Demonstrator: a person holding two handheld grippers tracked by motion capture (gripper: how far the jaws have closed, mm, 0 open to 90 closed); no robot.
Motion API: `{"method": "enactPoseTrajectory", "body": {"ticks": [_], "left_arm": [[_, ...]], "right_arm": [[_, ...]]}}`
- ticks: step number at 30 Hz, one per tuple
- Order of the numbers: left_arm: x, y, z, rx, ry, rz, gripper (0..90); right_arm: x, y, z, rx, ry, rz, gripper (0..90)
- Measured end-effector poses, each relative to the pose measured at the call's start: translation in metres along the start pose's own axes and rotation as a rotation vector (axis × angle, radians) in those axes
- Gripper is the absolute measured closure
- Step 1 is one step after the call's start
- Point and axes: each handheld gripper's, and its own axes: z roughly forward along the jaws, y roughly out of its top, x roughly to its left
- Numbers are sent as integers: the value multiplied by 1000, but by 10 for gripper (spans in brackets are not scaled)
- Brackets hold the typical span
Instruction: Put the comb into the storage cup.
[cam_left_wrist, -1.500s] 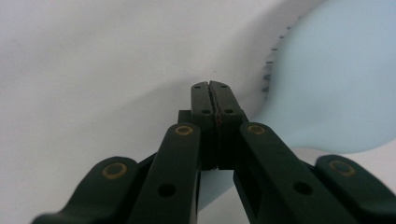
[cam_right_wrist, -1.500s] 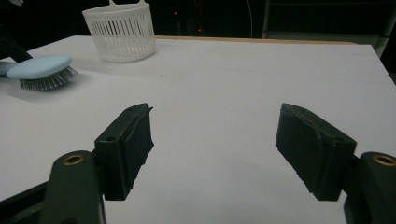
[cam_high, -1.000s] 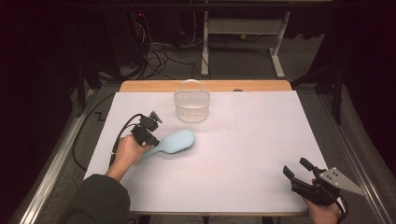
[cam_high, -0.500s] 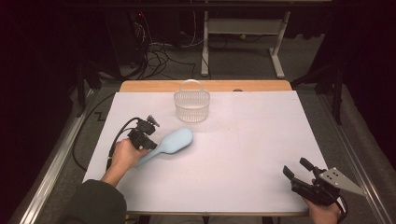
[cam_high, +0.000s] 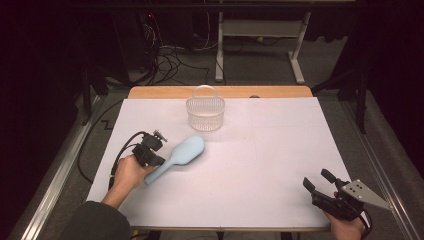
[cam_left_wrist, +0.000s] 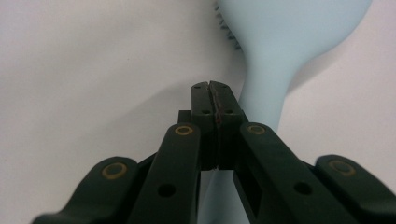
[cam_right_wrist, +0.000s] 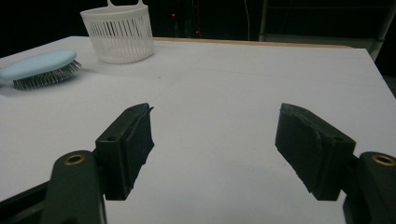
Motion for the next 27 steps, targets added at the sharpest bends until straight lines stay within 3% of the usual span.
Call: {"method": "enactPoseTrajectory", "body": {"ticks": [13,19,27], "left_arm": [[-9,-13,-1,-48,-74,-11,890],[-11,-16,-3,-66,-82,-25,887],[-8,-21,-10,-111,-79,-59,770]], "right_arm": [[0,0,0,-1,-1,1,281],[0,0,0,0,0,1,281],[0,0,0,-1,0,0,282]]}}
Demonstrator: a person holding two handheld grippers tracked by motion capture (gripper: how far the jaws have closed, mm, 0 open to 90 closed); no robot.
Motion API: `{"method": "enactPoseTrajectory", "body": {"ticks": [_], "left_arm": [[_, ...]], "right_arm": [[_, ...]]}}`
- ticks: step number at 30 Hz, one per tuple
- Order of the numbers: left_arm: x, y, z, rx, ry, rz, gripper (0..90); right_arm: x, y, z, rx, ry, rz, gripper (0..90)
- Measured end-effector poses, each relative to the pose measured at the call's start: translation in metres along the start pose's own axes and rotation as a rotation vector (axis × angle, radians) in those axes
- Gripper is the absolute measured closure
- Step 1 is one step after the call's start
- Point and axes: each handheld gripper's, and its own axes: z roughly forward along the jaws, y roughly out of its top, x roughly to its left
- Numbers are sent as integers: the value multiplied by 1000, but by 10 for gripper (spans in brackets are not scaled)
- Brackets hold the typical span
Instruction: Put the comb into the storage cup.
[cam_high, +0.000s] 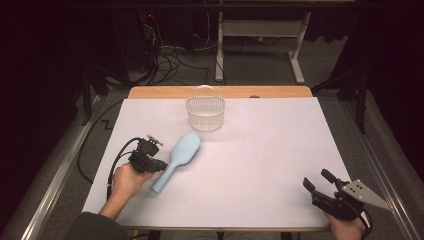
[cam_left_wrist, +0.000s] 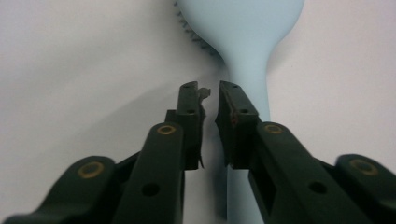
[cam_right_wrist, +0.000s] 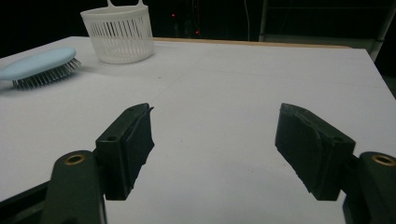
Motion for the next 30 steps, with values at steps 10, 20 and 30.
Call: {"method": "enactPoseTrajectory", "body": {"ticks": [10,20,30], "left_arm": [[-6,0,-9,-83,3,-10,501],[-21,3,0,-61,24,37,438],[-29,7,18,-18,54,66,430]], "right_arm": [[0,0,1,5,-1,-1,285],[0,0,0,3,-3,-4,289],[0,0,0,5,0,-4,290]]}}
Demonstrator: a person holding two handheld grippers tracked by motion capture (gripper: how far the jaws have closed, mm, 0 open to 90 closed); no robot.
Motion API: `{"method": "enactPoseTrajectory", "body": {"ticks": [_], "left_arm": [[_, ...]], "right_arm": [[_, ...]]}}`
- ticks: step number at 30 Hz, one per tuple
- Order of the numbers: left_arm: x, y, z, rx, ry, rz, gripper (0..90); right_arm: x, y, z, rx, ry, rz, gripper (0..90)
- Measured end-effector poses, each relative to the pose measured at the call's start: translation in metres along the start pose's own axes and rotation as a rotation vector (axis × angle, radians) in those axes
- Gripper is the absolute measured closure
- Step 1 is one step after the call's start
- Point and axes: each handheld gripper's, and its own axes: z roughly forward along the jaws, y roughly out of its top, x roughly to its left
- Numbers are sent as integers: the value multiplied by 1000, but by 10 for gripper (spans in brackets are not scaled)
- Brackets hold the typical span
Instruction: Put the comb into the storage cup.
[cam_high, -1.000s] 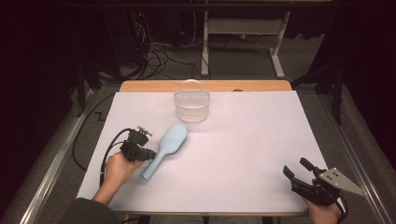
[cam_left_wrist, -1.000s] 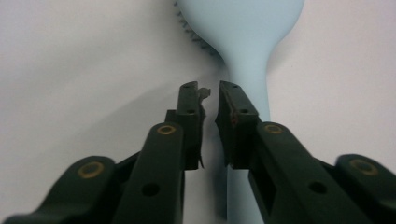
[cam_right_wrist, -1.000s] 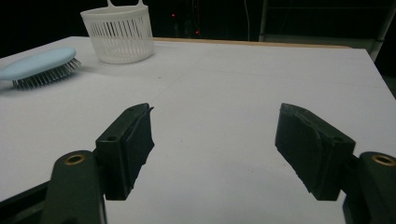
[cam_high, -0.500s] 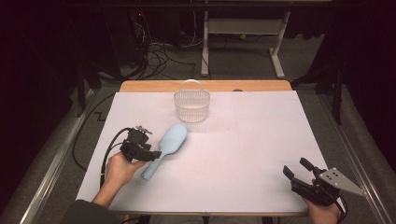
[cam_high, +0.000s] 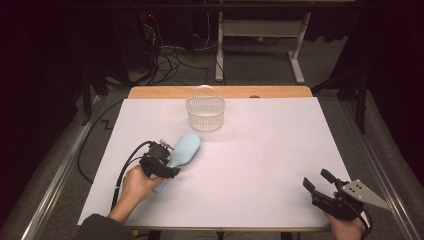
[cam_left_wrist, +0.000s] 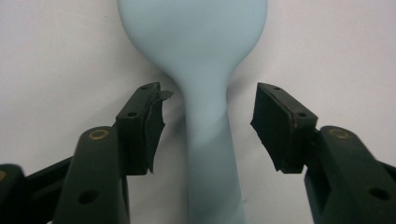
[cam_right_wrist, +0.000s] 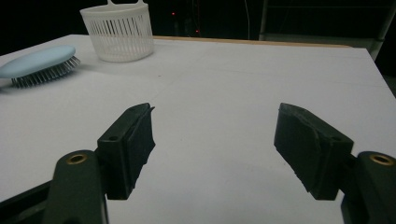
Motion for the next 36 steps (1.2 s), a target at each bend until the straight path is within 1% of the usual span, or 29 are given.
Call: {"method": "enactPoseTrajectory", "body": {"ticks": [5,7,8,12,17,20,24,28,32,35,36], "left_arm": [[-3,2,6,14,11,18,412],[-4,2,8,19,17,18,407],[-3,3,10,38,16,3,399],[-3,5,15,55,22,-5,406],[-3,6,16,47,26,-17,429],[-4,6,16,40,45,-24,447],[-4,7,17,35,51,-32,490],[-5,8,17,29,55,-33,546],[-3,7,17,10,53,-36,605],[-3,7,18,6,51,-37,618],[-3,7,18,6,56,-28,623]], "right_arm": [[0,0,0,0,3,1,290],[0,0,0,-1,3,-1,291],[0,0,0,-2,1,-2,292],[1,0,0,-2,3,-4,293],[0,0,0,-2,3,-3,294],[1,0,0,-2,3,-5,294],[1,0,0,0,3,-6,295],[1,0,0,-1,2,-7,295],[1,0,0,-2,3,-8,295],[1,0,0,-3,4,-8,295],[1,0,0,-3,4,-8,296]]}}
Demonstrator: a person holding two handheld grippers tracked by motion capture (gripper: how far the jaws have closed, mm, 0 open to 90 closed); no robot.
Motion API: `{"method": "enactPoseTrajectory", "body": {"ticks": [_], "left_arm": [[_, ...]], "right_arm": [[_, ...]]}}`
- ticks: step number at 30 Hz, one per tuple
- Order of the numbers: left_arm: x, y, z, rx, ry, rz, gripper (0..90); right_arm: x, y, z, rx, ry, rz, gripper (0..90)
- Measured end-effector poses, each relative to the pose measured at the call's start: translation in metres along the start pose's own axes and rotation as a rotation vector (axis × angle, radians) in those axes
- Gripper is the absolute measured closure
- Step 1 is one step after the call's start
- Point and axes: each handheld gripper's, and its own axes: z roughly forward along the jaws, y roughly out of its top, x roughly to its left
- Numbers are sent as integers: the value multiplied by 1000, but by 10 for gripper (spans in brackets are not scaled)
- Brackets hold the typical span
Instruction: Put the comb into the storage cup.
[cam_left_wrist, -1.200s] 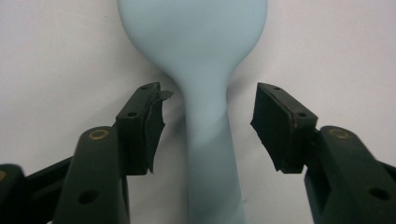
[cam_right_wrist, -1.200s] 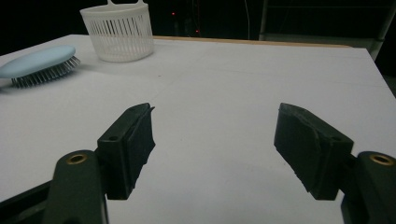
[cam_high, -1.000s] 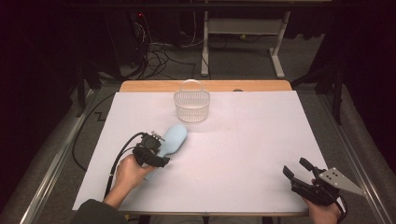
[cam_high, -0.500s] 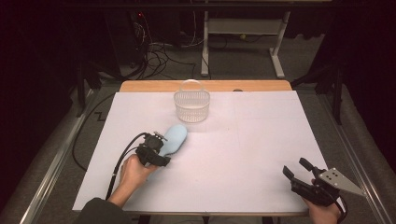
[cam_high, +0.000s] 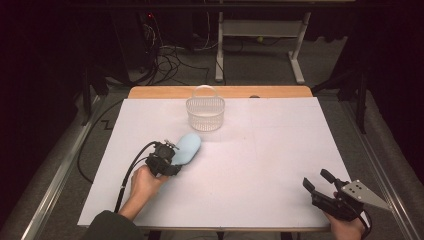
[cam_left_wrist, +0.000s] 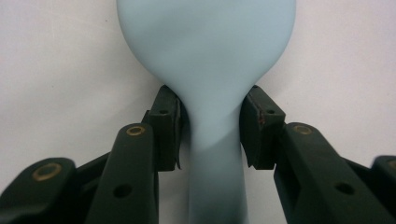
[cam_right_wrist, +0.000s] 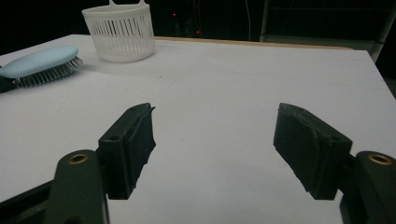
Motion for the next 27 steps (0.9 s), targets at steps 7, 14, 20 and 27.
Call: {"method": "enactPoseTrajectory", "body": {"ticks": [7,14,20,27], "left_arm": [[0,-1,0,-16,6,20,676],[-1,-1,0,-23,10,35,686],[-2,-3,-2,-47,-5,45,689],[-4,-10,-10,-82,-33,48,690]], "right_arm": [[0,0,0,2,-1,0,296],[0,0,0,1,-4,1,295],[0,0,0,-2,-11,4,294],[0,0,0,0,-12,3,294]]}}
